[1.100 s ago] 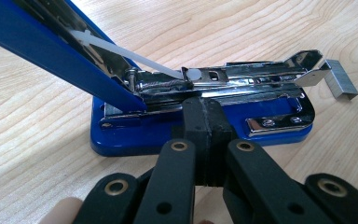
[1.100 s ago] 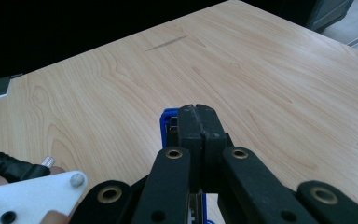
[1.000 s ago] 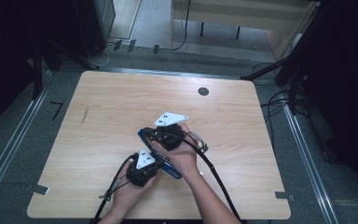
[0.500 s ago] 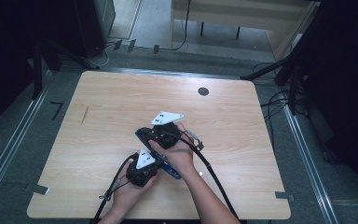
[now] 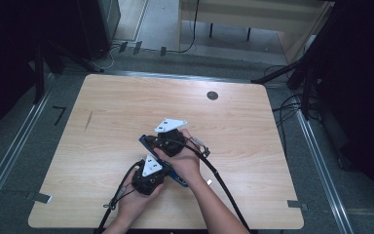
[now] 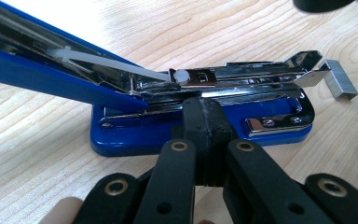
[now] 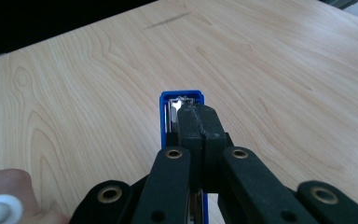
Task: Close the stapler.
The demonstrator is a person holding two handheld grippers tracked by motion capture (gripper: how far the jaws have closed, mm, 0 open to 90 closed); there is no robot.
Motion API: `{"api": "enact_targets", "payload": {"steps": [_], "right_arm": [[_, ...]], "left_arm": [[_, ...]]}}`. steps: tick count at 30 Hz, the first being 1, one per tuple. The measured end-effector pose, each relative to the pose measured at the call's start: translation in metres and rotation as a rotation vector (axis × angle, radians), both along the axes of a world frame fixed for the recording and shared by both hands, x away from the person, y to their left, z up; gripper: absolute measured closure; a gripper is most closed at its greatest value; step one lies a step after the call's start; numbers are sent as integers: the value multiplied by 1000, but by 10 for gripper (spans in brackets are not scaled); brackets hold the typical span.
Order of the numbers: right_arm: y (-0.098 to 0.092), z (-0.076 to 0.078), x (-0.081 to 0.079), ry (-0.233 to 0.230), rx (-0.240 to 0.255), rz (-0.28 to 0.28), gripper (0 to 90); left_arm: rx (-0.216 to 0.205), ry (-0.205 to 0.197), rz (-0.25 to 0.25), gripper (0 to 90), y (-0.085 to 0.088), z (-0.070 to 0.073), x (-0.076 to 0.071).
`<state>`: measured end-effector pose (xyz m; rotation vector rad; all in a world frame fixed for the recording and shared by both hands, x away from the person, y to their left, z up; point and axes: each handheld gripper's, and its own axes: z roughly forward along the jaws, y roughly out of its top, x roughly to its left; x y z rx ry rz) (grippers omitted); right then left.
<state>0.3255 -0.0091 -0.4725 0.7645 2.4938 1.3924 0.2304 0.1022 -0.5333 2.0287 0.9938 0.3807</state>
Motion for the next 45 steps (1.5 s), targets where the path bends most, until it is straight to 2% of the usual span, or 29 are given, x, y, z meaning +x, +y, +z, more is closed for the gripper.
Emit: {"api": "enact_targets", "payload": {"steps": [14,20,21,23,31,37,39,45], "right_arm": [[3,-17,1,27,-52,-2,900],[5,-26,1,39,-97,-15,900],[7,-29,1,45,-117,-15,900],[7,-31,1,51,-116,-17,900],[7,-28,2,54,-128,-16,900],[-5,-15,-2,28,-84,-32,900],[-15,-6,-6,13,-64,-36,900],[-34,2,-15,-3,-46,-45,900]], "left_arm": [[3,1,-2,900,0,0,0],[4,1,-2,900,0,0,0],[3,2,-2,900,0,0,0],[3,2,-2,900,0,0,0],[1,1,-3,900,0,0,0],[-4,3,-4,900,0,0,0],[-6,3,-3,900,0,0,0],[-5,1,-1,900,0,0,0]]}}
